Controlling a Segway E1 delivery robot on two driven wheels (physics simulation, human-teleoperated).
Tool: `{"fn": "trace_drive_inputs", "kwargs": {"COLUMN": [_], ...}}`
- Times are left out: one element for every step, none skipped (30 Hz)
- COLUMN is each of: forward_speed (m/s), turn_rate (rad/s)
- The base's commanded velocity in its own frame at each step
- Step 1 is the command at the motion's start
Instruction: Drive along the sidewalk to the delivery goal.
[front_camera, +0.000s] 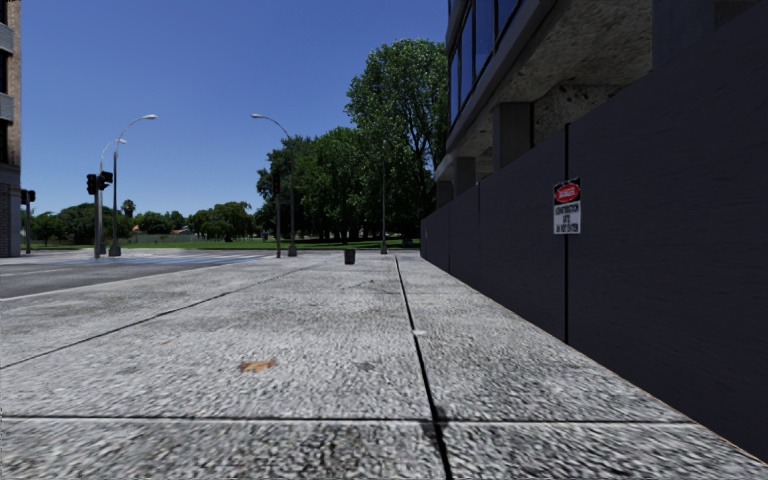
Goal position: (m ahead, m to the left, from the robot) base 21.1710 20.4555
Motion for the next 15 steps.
{"fn": "trace_drive_inputs", "kwargs": {"forward_speed": [2.00,2.00,2.00,2.00,2.00,2.00,2.00,2.00,2.00,2.00,2.00,2.00,2.00,2.00,2.00], "turn_rate": [0.00,0.00,0.00,0.00,0.00,0.00,0.00,0.00,0.00,0.00,0.00,0.00,0.00,0.00,0.00]}}
